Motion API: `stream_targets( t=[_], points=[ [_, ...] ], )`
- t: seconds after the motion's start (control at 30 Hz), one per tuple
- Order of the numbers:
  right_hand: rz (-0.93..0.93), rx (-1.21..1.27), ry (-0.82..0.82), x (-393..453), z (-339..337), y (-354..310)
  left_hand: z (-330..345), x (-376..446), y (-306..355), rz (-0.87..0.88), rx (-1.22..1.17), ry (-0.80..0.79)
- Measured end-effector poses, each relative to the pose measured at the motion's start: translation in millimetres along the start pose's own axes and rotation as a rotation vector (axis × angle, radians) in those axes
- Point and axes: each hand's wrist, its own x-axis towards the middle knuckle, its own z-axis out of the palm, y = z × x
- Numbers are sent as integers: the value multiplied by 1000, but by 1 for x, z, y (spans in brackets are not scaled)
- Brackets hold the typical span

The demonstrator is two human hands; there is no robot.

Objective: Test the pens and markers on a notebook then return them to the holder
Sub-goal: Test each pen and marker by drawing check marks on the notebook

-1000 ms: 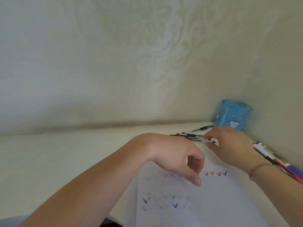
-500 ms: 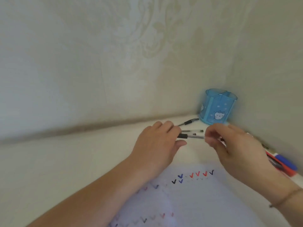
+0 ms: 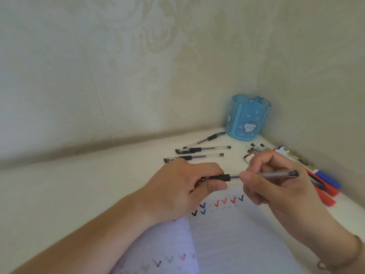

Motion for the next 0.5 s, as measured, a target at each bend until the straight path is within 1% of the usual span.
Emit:
stream_targets(
  t=[0.07,0.13,0.17,0.2,0.23,0.3,0.33,0.4,0.5],
  points=[
    [10,76,27,1,-2,0,0,-1,0,0,10,-27],
    [63,231,120,5,-14,0,0,-2,0,-37,86,-83],
    [95,306,135,6,-21,-2,0,-3,0,-63,138,-124],
    [130,358,116,8,-28,-4,-1,-4,0,-84,184,-175],
    [170,365,62,9,-34,-5,-3,-5,0,-106,209,-237],
    [233,227,-54,9,-40,-2,-7,-5,1,-167,190,-351],
    [248,107,-60,8,-39,2,-9,-5,1,-191,173,-388],
    [238,-105,-20,7,-34,12,-11,-5,-1,-192,179,-414],
    [177,-191,46,7,-30,20,-12,-6,0,-172,211,-403]
  ],
)
